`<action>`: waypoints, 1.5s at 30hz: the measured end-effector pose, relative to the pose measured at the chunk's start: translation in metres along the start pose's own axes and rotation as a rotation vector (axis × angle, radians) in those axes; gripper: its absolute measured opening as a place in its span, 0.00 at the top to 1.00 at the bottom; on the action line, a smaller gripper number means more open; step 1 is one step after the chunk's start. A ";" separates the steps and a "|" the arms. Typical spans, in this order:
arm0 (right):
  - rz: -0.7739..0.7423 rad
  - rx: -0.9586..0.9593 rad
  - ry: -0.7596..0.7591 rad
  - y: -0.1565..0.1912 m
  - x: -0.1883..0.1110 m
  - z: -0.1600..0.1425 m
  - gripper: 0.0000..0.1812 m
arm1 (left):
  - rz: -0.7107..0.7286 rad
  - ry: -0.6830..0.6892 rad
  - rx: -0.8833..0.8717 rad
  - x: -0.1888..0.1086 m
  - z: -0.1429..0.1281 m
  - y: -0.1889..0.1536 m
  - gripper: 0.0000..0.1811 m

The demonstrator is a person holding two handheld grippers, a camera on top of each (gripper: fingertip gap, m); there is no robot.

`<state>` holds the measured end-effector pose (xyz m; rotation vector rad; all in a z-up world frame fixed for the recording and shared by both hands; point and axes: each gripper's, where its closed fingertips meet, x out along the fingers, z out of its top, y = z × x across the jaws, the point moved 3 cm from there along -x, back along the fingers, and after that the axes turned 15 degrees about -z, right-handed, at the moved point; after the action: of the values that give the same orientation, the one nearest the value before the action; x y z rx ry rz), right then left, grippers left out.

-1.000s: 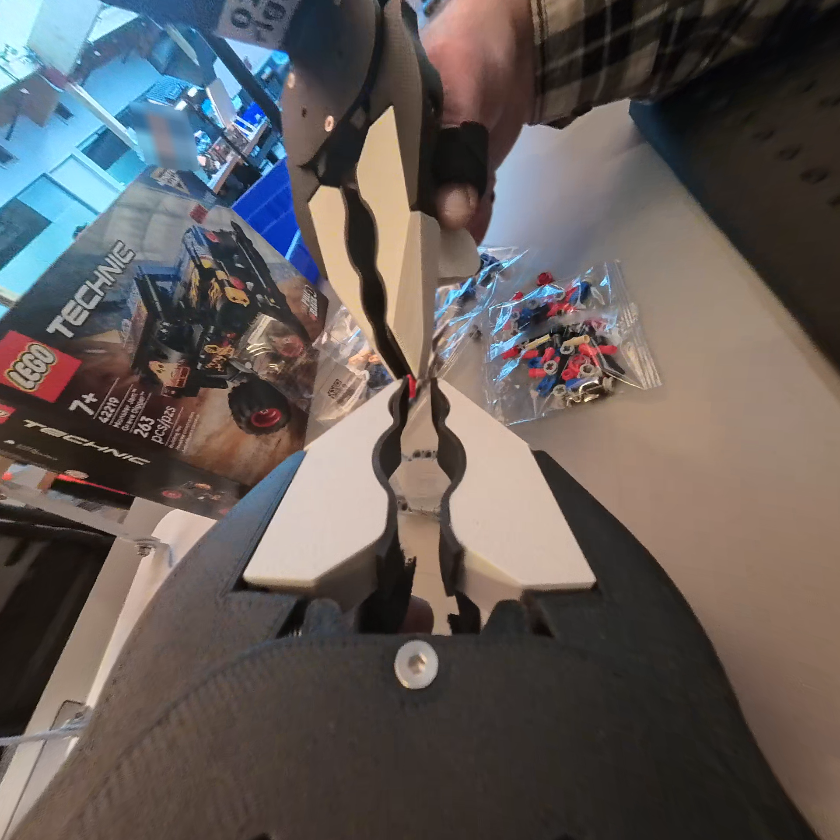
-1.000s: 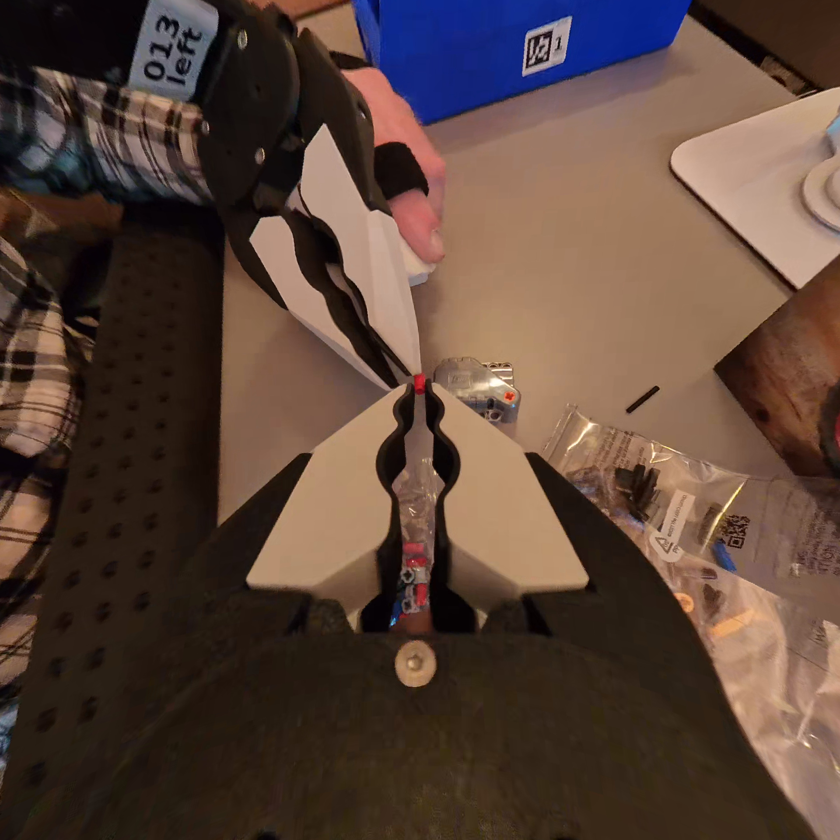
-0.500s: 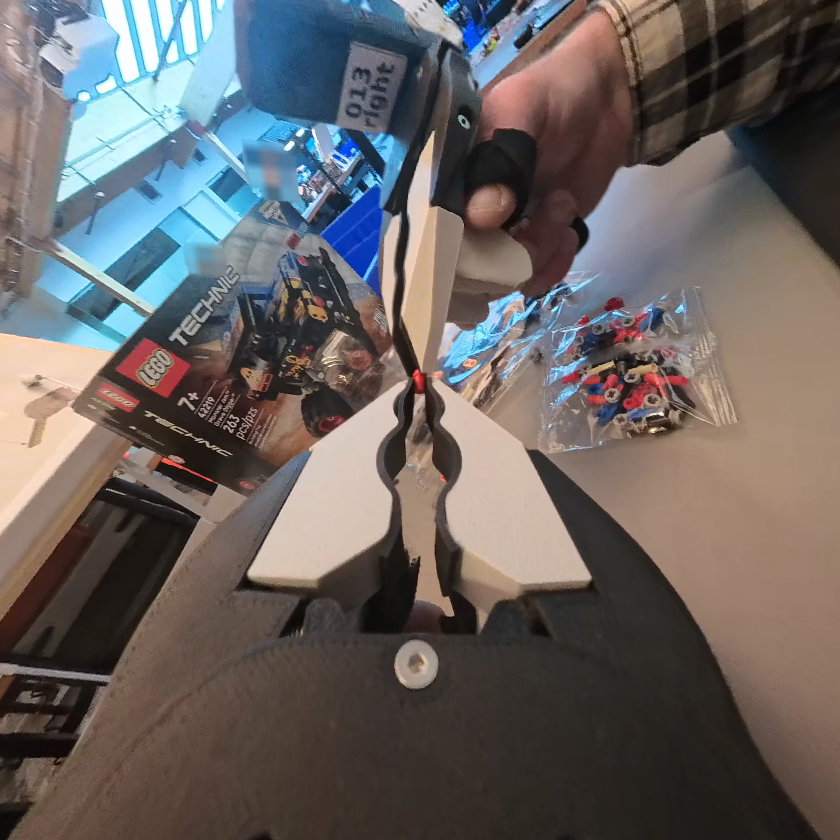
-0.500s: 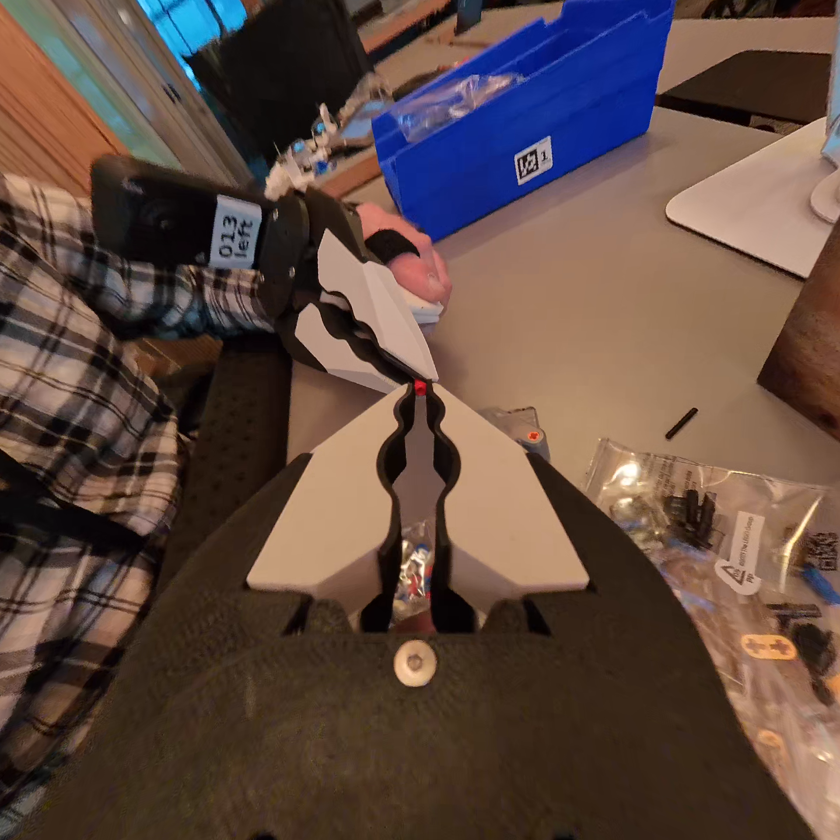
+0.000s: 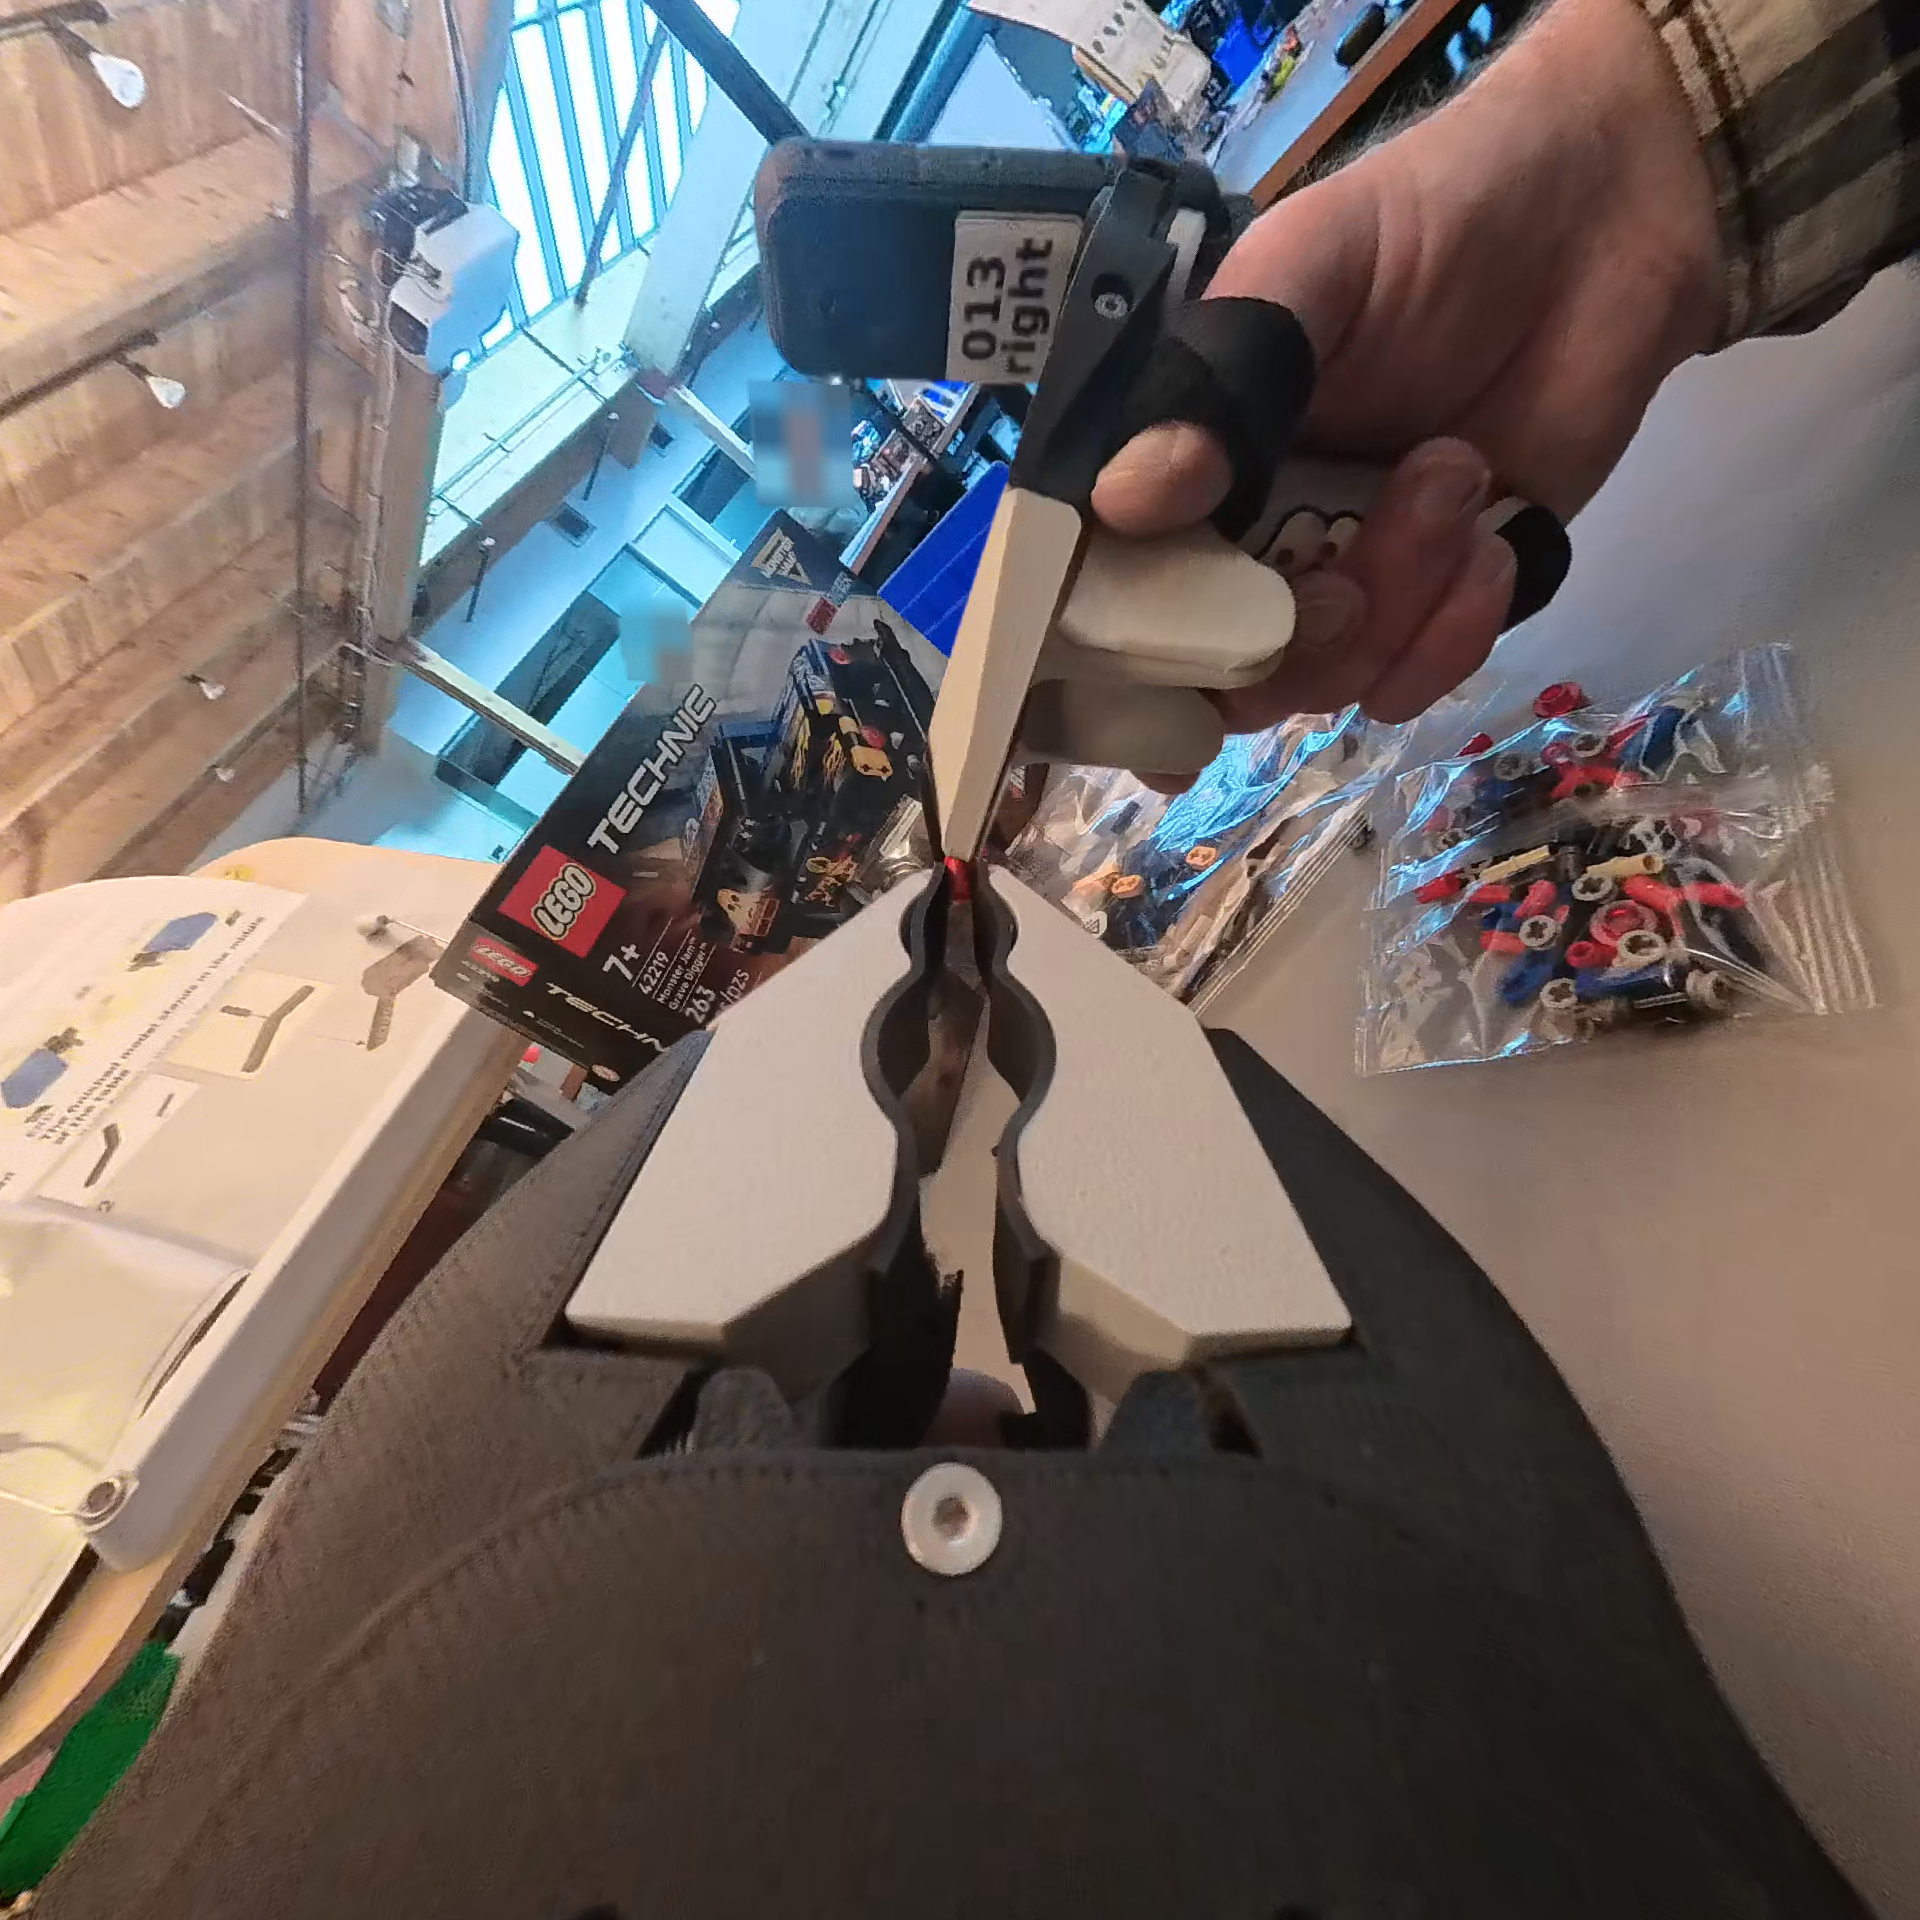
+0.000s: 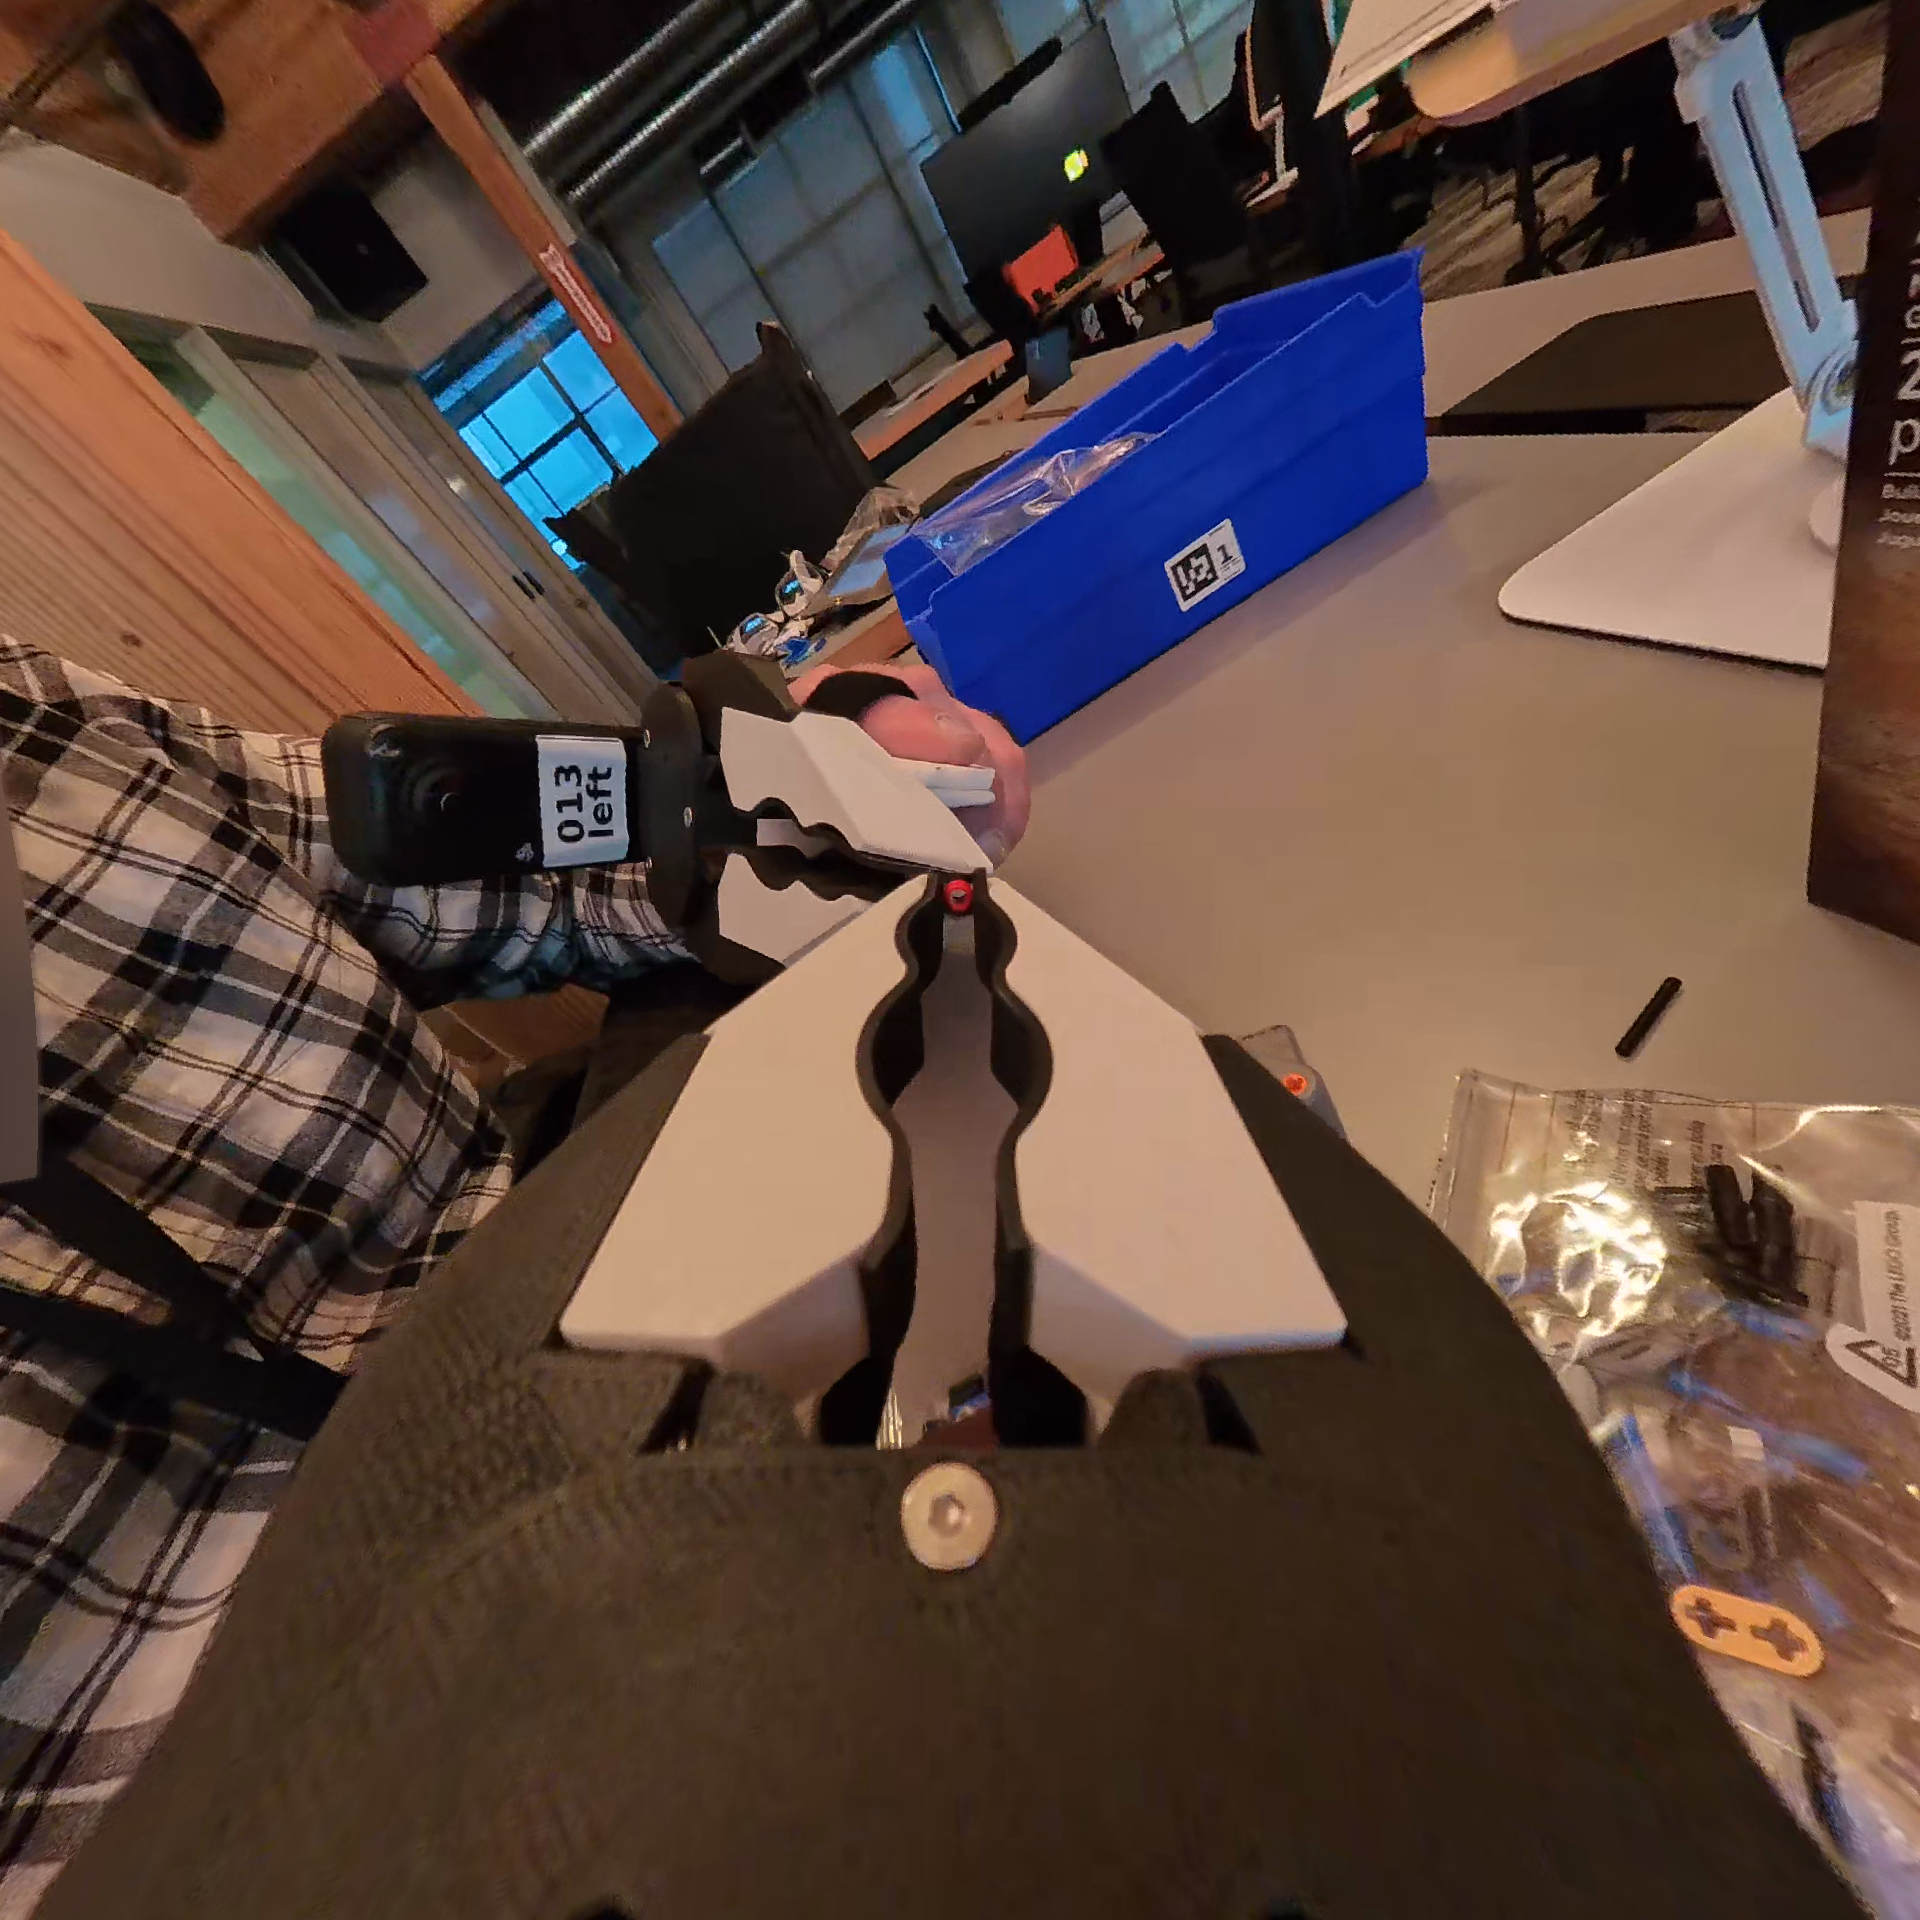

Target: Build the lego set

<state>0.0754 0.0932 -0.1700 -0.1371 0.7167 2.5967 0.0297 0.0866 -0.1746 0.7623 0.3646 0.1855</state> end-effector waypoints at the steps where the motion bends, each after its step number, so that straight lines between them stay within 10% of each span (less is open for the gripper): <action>1: -0.007 -0.010 -0.005 0.001 0.000 0.000 0.98 | 0.000 -0.006 -0.005 0.000 0.000 0.000 0.99; 11: -0.091 -0.095 -0.014 -0.005 0.001 -0.002 0.99 | -0.027 -0.045 -0.035 -0.002 -0.002 0.002 0.95; 22: -0.318 -0.681 0.453 -0.027 0.022 -0.064 0.99 | -0.417 0.101 -0.483 0.010 -0.080 -0.004 0.77; 45: -0.325 -0.731 0.481 -0.034 0.015 -0.067 0.99 | -0.511 0.186 -0.697 0.039 -0.076 -0.031 0.87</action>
<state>0.0748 0.0908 -0.2467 -1.0263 -0.1512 2.3868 0.0373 0.1250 -0.2567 -0.0490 0.6153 -0.1027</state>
